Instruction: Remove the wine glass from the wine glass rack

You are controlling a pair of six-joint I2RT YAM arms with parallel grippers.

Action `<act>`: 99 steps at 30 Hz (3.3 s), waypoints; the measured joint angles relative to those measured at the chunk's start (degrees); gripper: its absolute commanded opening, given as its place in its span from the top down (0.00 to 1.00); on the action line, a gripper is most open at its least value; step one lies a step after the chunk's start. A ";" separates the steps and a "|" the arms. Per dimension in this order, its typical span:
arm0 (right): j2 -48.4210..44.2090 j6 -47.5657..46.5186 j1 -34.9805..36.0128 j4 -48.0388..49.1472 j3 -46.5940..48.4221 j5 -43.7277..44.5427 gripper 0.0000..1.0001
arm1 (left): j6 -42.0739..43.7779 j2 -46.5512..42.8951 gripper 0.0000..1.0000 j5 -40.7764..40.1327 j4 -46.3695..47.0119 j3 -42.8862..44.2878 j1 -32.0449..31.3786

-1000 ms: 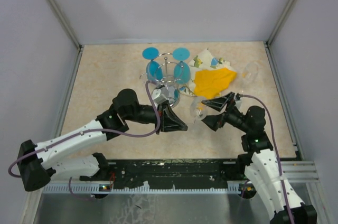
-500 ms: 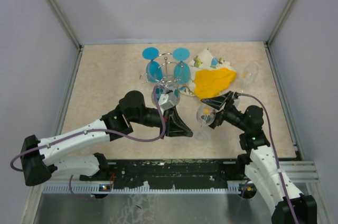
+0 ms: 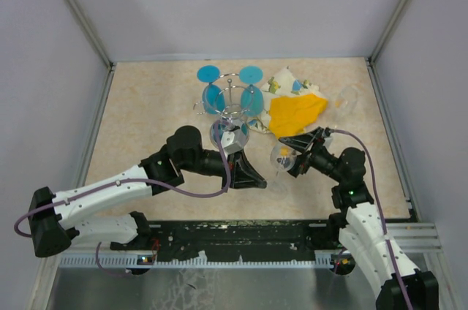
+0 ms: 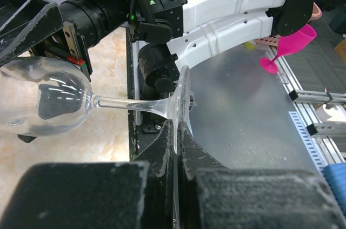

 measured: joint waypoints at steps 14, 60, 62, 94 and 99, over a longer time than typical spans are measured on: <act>-0.02 0.50 0.00 0.31 -0.07 0.33 0.36 | 0.94 0.13 0.85 -0.02 0.24 0.00 -0.02; 4.11 -67.87 -19.30 -53.53 27.15 42.99 0.45 | 4.63 -22.91 0.00 -18.88 -12.13 -4.76 0.00; 3.19 -69.77 -19.30 -53.46 27.15 47.52 0.45 | 4.66 -21.84 0.00 -18.97 -11.91 -4.76 0.00; 19.02 -83.41 -18.82 -16.83 22.47 90.31 0.52 | 4.79 -19.71 0.00 -20.96 -7.15 -10.47 -0.02; 24.61 -88.89 -17.18 -7.28 20.92 95.73 0.48 | 4.33 -18.27 0.00 -20.61 -6.10 -10.47 0.00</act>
